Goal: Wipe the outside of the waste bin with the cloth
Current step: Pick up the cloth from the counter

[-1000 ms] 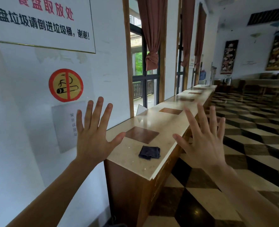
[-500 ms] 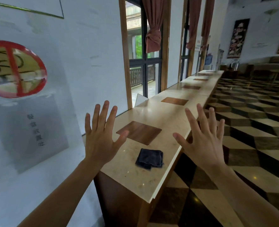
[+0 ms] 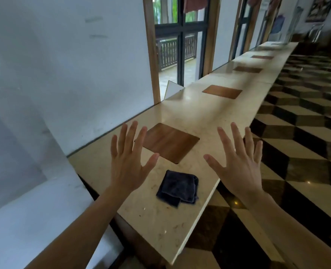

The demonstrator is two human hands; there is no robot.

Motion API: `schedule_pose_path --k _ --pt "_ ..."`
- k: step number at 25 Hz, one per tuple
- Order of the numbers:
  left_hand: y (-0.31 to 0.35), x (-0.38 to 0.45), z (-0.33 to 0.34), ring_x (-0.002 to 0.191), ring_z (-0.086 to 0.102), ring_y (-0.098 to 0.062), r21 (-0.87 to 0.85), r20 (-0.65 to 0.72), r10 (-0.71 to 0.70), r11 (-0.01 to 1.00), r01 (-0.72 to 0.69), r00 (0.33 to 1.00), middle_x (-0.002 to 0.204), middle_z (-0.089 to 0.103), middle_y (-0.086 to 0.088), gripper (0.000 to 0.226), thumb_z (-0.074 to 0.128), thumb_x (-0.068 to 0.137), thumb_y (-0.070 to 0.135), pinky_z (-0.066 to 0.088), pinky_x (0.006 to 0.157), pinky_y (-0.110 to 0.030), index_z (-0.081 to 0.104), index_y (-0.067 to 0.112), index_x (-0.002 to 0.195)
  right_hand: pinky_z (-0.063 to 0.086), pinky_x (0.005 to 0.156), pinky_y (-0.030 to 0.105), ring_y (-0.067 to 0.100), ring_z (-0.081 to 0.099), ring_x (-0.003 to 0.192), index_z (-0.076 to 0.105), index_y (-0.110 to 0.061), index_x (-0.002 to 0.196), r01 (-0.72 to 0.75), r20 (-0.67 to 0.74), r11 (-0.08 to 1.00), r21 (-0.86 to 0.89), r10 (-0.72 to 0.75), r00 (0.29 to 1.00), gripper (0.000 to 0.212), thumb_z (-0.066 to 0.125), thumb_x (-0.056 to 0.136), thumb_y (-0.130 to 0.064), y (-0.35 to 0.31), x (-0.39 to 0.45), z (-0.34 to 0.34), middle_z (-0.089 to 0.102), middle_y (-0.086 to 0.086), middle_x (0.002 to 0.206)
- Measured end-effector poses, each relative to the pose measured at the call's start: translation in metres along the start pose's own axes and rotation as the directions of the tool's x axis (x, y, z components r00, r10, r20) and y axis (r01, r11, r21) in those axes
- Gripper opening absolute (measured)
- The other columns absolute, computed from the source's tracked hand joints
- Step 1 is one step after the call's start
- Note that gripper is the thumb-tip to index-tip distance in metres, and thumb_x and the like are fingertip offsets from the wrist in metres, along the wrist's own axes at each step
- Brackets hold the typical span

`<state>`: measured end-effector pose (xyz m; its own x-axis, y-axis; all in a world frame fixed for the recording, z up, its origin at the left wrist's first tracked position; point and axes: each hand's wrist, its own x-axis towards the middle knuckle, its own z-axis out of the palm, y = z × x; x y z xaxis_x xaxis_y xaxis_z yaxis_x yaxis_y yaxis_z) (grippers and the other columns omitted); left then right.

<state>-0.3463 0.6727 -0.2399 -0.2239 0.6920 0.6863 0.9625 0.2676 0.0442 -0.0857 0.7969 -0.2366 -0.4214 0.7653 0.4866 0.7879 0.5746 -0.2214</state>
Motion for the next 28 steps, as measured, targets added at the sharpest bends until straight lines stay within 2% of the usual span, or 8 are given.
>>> schedule_pose_path --k 7,10,12,14,16,19,24,28 --pt "-0.013 0.004 0.095 0.147 0.004 -0.025 -0.085 0.122 -0.020 0.996 0.031 0.992 0.159 0.021 -0.007 0.071 0.035 0.092 0.061 0.009 0.116 -0.052 0.024 0.021 0.150 0.005 0.118 0.059 0.031 0.000 0.154 0.006 -0.041 0.156 -0.079 0.064 0.997 -0.003 0.079 0.995 0.079 0.030 0.091 -0.078 0.020 0.017 0.080 0.005 0.000 0.168" --pt "-0.020 -0.004 0.139 0.146 0.014 -0.026 -0.121 0.202 -0.026 0.991 0.051 0.979 0.152 0.035 -0.006 0.070 0.038 0.092 0.061 0.015 0.116 -0.051 0.025 0.022 0.148 0.024 0.114 0.056 0.031 0.026 0.146 0.021 -0.037 0.153 -0.145 0.108 0.989 0.004 0.144 0.984 0.070 0.037 0.094 -0.071 0.022 0.024 0.123 0.033 0.003 0.159" --pt "-0.024 -0.014 0.172 0.138 0.029 -0.030 -0.141 0.307 -0.070 0.983 0.118 0.949 0.139 0.049 -0.008 0.070 0.041 0.088 0.061 0.024 0.112 -0.050 0.033 0.020 0.144 0.035 0.106 0.052 0.027 0.042 0.133 0.035 -0.033 0.147 -0.215 0.257 0.976 0.027 0.201 0.945 0.059 0.039 0.097 -0.062 0.023 0.026 0.161 0.053 0.001 0.142" --pt "-0.026 -0.024 0.204 0.127 0.038 -0.032 -0.146 0.438 -0.116 0.969 0.198 0.892 0.128 0.056 -0.008 0.068 0.045 0.084 0.061 0.032 0.105 -0.048 0.045 0.019 0.137 0.037 0.104 0.048 0.026 0.045 0.129 0.044 -0.030 0.143 -0.257 0.444 0.966 0.007 0.227 0.867 0.052 0.040 0.098 -0.057 0.024 0.024 0.200 0.057 0.000 0.136" --pt "-0.029 -0.036 0.245 0.121 0.039 -0.031 -0.144 0.568 -0.106 0.963 0.226 0.816 0.126 0.057 -0.007 0.059 0.049 0.084 0.059 0.037 0.099 -0.046 0.052 0.021 0.130 0.038 0.102 0.046 0.028 0.044 0.129 0.046 -0.027 0.142 -0.285 0.555 0.958 -0.041 0.259 0.790 0.052 0.043 0.099 -0.056 0.027 0.018 0.241 0.056 0.003 0.136" --pt "-0.034 -0.044 0.283 0.119 0.039 -0.034 -0.124 0.665 -0.071 0.971 0.205 0.743 0.126 0.055 -0.008 0.051 0.050 0.087 0.056 0.038 0.095 -0.048 0.055 0.021 0.124 0.042 0.098 0.046 0.031 0.046 0.127 0.048 -0.024 0.141 -0.300 0.566 0.951 -0.072 0.287 0.773 0.054 0.048 0.097 -0.055 0.031 0.014 0.272 0.056 0.006 0.136" --pt "-0.036 -0.051 0.323 0.119 0.037 -0.036 -0.078 0.701 -0.078 0.980 0.185 0.709 0.129 0.050 -0.008 0.052 0.051 0.088 0.054 0.038 0.096 -0.049 0.052 0.020 0.127 0.044 0.093 0.044 0.033 0.047 0.123 0.057 -0.021 0.132 -0.324 0.551 0.943 -0.070 0.308 0.776 0.044 0.051 0.098 -0.050 0.041 0.019 0.303 0.056 0.008 0.130" --pt "-0.035 -0.049 0.336 0.116 0.037 -0.033 -0.143 0.678 -0.108 0.951 0.275 0.727 0.124 0.050 -0.006 0.041 0.058 0.086 0.048 0.039 0.094 -0.047 0.058 0.020 0.116 0.046 0.083 0.039 0.032 0.053 0.113 0.065 -0.021 0.115 -0.403 0.517 0.915 0.032 0.330 0.790 0.029 0.058 0.096 -0.042 0.043 0.019 0.310 0.057 0.008 0.118"
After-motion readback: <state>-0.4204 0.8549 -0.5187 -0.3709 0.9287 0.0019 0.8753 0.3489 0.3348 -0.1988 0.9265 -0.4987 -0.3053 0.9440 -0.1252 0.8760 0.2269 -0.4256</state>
